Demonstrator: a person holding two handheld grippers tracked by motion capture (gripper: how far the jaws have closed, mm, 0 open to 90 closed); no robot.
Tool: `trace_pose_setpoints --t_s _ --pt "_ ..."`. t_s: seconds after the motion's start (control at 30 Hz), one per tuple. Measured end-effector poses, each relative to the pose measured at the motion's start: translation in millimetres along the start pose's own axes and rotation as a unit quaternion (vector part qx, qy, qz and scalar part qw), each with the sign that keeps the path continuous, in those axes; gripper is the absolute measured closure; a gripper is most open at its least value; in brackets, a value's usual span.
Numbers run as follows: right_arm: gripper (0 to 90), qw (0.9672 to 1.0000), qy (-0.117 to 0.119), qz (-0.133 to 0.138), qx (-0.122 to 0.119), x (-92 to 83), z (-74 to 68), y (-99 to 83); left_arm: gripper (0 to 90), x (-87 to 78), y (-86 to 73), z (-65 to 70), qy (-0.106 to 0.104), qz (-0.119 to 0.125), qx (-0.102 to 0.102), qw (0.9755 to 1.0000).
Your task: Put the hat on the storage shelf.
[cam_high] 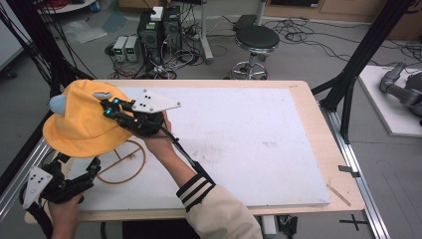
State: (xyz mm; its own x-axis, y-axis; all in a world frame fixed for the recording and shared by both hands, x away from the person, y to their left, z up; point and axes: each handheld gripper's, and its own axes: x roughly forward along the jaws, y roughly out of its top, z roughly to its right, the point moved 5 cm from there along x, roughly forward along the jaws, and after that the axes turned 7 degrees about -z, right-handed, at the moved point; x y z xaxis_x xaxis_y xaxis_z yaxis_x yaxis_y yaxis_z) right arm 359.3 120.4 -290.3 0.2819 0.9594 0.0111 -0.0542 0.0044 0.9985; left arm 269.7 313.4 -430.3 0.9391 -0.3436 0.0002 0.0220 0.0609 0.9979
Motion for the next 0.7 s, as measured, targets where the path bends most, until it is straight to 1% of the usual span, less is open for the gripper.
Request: trace_pose_setpoints --t_s 0.03,0.07,0.1,0.13,0.17,0.2,0.23,0.27,0.3,0.33,0.37,0.4,0.43,0.47,0.5,0.53,0.57,0.6,0.63,0.67,0.7 --pt "80.8 0.9999 0.004 0.013 0.002 -2.8 -1.1 3.8 8.7 0.0 0.0 -0.2 0.0 0.0 0.0 1.0" --pt "80.8 0.9999 0.004 0.013 0.002 -2.8 -1.1 3.8 8.7 -0.1 -0.1 -0.3 0.0 0.0 0.0 1.0" --pt "78.4 0.9999 0.002 0.016 0.0 -3.9 -1.2 5.3 8.7 -0.1 -0.1 -0.4 0.0 0.0 0.0 1.0" --pt "71.1 0.9998 -0.003 0.022 0.0 -6.6 -1.1 8.4 8.7 -0.1 -0.2 -0.4 0.0 0.0 0.0 1.0" --pt "71.1 0.9998 -0.003 0.022 0.0 -6.6 -1.1 8.4 8.7 -0.1 -0.1 -0.4 0.0 0.0 0.0 1.0" --pt "63.0 0.9996 -0.015 0.025 0.0 -9.5 0.7 10.8 8.7 -0.1 -0.1 -0.1 0.0 0.0 0.0 1.0" --pt "57.9 0.9994 -0.021 0.028 0.001 -11.1 2.1 12.2 8.7 0.0 -0.1 0.1 0.0 0.0 -0.001 1.0" --pt "50.7 0.9991 -0.031 0.029 0.001 -13.1 3.5 13.5 8.7 0.1 0.0 0.3 0.0 0.001 -0.001 1.0" --pt "43.3 0.9985 -0.046 0.03 -0.002 -15.0 5.7 14.9 8.7 -0.1 -0.1 0.3 0.0 0.0 -0.001 1.0" --pt "43.3 0.9985 -0.046 0.03 -0.002 -15.0 5.7 14.9 8.7 0.0 0.0 0.3 0.0 0.001 -0.002 1.0" --pt "31.6 0.997 -0.071 0.028 -0.011 -19.4 9.5 17.2 8.7 -0.2 -0.1 -0.1 0.0 0.0 0.0 1.0" --pt "26.3 0.9954 -0.089 0.025 -0.026 -22.5 11.5 18.6 8.7 -0.4 -0.3 -0.5 0.001 -0.001 0.0 1.0" --pt "26.3 0.9954 -0.089 0.025 -0.026 -22.5 11.5 18.6 8.7 -0.4 -0.3 -0.5 0.0 0.0 -0.001 1.0" --pt "22.0 0.9932 -0.107 0.019 -0.042 -28.1 13.6 21.0 8.7 -0.5 -0.3 -0.8 0.0 0.0 -0.001 1.0" --pt "22.0 0.9932 -0.107 0.019 -0.042 -28.1 13.6 21.0 8.7 -0.7 -0.5 -1.2 0.001 -0.001 0.0 1.0" --pt "21.9 0.9925 -0.111 0.019 -0.048 -32.6 14.9 23.0 8.7 -0.9 -0.5 -1.7 0.001 -0.002 -0.001 1.0" --pt "21.3 0.9918 -0.115 0.021 -0.053 -39.0 16.7 26.1 8.7 -0.9 -0.6 -1.7 0.002 -0.002 0.0 1.0" --pt "19.8 0.9909 -0.12 0.028 -0.053 -50.4 20.7 31.8 8.7 -1.0 -0.6 -1.6 0.002 -0.002 0.0 1.0" --pt "19.6 0.9907 -0.122 0.03 -0.052 -55.0 22.1 33.8 8.7 -1.0 -0.6 -1.4 0.002 -0.002 -0.001 1.0" --pt "19.6 0.9907 -0.122 0.03 -0.052 -55.0 22.1 33.8 8.7 -1.0 -0.5 -1.3 0.002 -0.001 0.001 1.0" --pt "18.9 0.9894 -0.13 0.037 -0.053 -70.1 27.7 40.2 8.7 -0.8 -0.5 -1.0 0.002 -0.001 0.0 1.0"
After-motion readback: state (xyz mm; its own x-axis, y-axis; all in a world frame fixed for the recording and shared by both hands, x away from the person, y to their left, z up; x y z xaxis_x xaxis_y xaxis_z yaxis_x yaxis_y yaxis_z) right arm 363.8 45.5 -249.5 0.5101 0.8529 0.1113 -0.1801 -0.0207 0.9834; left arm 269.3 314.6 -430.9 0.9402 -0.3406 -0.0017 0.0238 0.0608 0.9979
